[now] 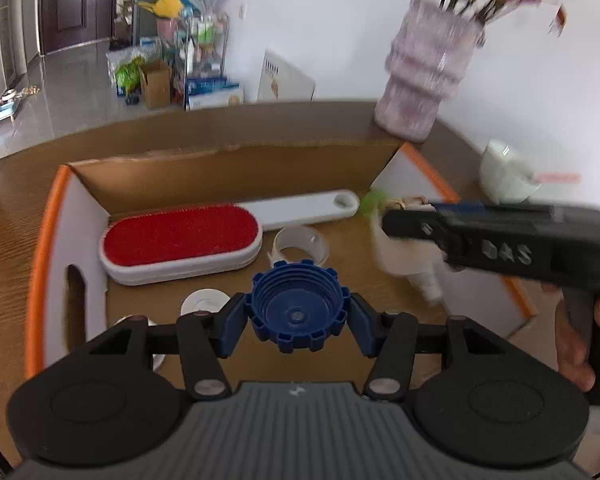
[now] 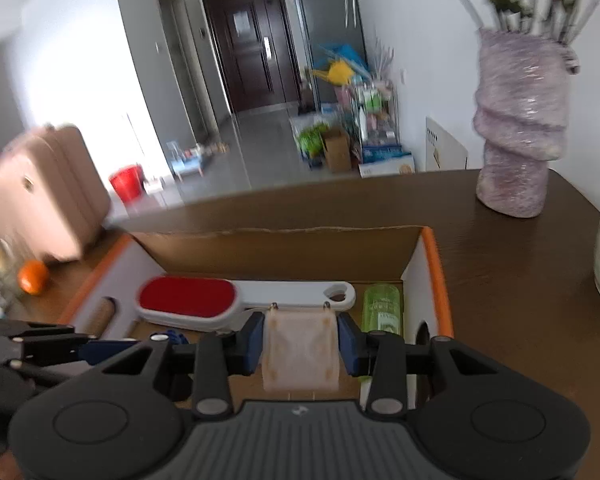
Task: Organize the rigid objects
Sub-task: 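Open both tools to drop the blue cap and beige block into the box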
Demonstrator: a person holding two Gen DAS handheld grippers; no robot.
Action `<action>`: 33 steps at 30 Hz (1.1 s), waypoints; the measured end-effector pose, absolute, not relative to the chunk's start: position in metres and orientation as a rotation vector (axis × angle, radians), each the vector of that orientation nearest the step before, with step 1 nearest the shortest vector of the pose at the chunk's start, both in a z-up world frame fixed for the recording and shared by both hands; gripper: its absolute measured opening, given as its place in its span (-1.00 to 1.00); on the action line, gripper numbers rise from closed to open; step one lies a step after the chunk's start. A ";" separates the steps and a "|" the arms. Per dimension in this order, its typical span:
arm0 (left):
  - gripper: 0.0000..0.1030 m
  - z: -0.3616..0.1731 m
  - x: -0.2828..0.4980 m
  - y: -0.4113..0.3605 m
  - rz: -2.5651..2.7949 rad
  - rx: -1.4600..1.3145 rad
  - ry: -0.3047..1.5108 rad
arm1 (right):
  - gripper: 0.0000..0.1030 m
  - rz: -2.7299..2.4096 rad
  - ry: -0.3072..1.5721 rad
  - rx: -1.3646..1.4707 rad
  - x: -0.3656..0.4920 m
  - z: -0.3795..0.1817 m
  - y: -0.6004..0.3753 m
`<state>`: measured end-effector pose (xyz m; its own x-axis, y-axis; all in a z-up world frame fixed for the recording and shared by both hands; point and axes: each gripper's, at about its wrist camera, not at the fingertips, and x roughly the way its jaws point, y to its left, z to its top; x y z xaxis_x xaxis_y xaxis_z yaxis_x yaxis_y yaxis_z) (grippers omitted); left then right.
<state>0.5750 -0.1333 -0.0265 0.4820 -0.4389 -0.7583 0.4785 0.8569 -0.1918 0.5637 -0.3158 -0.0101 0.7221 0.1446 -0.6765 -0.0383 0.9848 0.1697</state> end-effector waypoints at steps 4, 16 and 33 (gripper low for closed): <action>0.33 -0.042 0.586 -0.142 -0.541 0.073 0.924 | -0.41 0.090 0.783 0.135 0.585 -0.025 -0.311; 0.76 -0.023 0.567 -0.129 -0.522 0.091 0.848 | -0.14 0.038 0.752 0.157 0.551 -0.014 -0.335; 1.00 0.030 0.438 -0.047 -0.294 0.077 0.569 | 0.43 -0.013 0.526 0.205 0.386 0.043 -0.325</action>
